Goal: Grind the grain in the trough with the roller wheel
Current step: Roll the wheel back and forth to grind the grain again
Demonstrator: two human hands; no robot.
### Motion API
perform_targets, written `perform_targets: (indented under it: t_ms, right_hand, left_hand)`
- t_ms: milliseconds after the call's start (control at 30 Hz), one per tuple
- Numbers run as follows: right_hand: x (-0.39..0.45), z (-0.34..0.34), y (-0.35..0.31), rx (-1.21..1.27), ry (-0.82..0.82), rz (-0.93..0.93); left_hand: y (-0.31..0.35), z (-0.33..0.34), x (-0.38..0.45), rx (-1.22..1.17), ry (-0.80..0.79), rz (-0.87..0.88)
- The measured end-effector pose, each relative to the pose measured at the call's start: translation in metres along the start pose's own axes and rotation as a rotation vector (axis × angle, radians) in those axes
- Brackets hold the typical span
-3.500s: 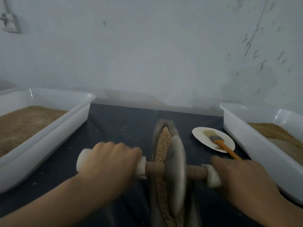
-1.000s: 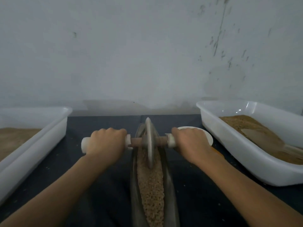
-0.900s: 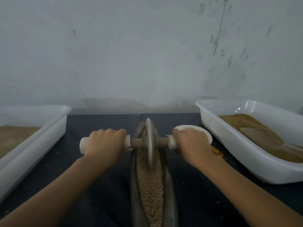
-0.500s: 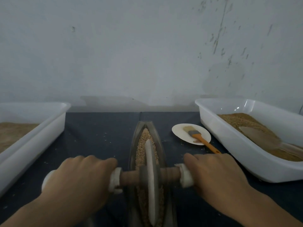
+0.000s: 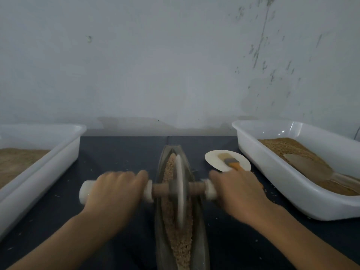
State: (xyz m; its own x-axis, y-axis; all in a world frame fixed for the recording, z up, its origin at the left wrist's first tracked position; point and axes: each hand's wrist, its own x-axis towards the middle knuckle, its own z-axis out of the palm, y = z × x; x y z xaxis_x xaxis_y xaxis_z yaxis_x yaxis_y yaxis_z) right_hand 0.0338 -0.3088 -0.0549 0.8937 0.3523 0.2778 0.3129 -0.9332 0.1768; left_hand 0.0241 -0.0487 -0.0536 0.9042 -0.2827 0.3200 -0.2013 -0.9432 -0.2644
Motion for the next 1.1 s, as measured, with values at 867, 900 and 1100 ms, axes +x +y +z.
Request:
perform_targets:
  t_ms: [867, 900, 1100]
  right_hand:
    - [-0.036, -0.025, -0.013, -0.091, 0.124, -0.167]
    - [-0.042, -0.027, -0.014, -0.054, 0.154, -0.142]
    - [-0.007, -0.013, -0.01, -0.039, 0.016, -0.031]
  left_hand:
    - [-0.006, -0.01, -0.034, -0.189, -0.207, -0.055]
    - [-0.006, -0.016, -0.042, -0.181, -0.213, -0.048]
    - [0.003, -0.01, -0.012, -0.03, -0.141, -0.089]
